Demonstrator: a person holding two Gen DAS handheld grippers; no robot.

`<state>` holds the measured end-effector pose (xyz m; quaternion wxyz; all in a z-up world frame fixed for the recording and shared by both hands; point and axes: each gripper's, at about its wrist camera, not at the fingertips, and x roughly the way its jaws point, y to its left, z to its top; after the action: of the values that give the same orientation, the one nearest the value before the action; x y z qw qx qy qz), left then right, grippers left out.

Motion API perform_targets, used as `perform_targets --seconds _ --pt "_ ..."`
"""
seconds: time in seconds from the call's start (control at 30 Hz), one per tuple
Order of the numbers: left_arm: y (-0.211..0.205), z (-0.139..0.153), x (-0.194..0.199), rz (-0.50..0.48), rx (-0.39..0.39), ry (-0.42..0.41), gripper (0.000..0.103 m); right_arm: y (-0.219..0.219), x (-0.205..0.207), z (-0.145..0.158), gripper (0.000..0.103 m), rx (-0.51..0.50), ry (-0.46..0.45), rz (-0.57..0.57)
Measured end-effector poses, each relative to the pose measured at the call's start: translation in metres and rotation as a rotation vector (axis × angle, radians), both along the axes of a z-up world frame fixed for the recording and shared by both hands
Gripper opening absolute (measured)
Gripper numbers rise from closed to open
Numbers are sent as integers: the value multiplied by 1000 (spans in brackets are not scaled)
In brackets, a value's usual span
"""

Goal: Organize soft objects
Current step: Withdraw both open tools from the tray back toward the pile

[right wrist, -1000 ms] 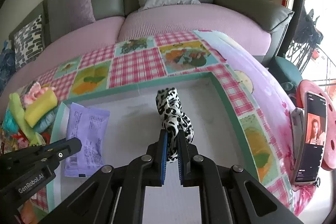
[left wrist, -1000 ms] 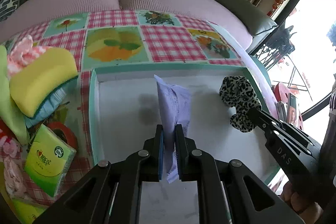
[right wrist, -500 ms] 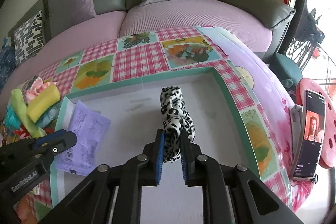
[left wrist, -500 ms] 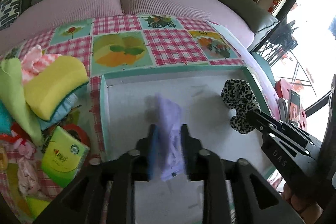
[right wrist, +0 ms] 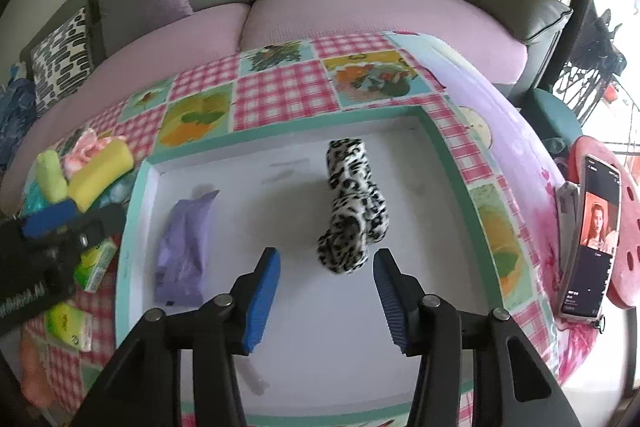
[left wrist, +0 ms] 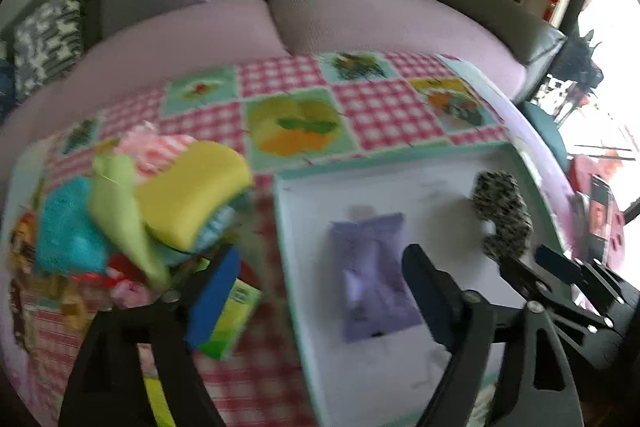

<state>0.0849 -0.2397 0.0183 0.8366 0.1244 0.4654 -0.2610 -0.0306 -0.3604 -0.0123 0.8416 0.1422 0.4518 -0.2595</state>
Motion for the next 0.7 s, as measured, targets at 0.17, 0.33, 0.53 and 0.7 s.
perform_targets --seconds 0.17,0.33,0.53,0.7 --pt "13 20 7 49 23 -144 102 9 0 1 65 19 11 10" --pt "23 48 13 65 23 -256 103 16 1 4 79 19 10 17" --pt "43 65 24 102 -6 -252 103 30 9 6 103 4 -2 33" --pt "63 67 27 208 -22 -229 103 42 19 10 103 12 -51 31"
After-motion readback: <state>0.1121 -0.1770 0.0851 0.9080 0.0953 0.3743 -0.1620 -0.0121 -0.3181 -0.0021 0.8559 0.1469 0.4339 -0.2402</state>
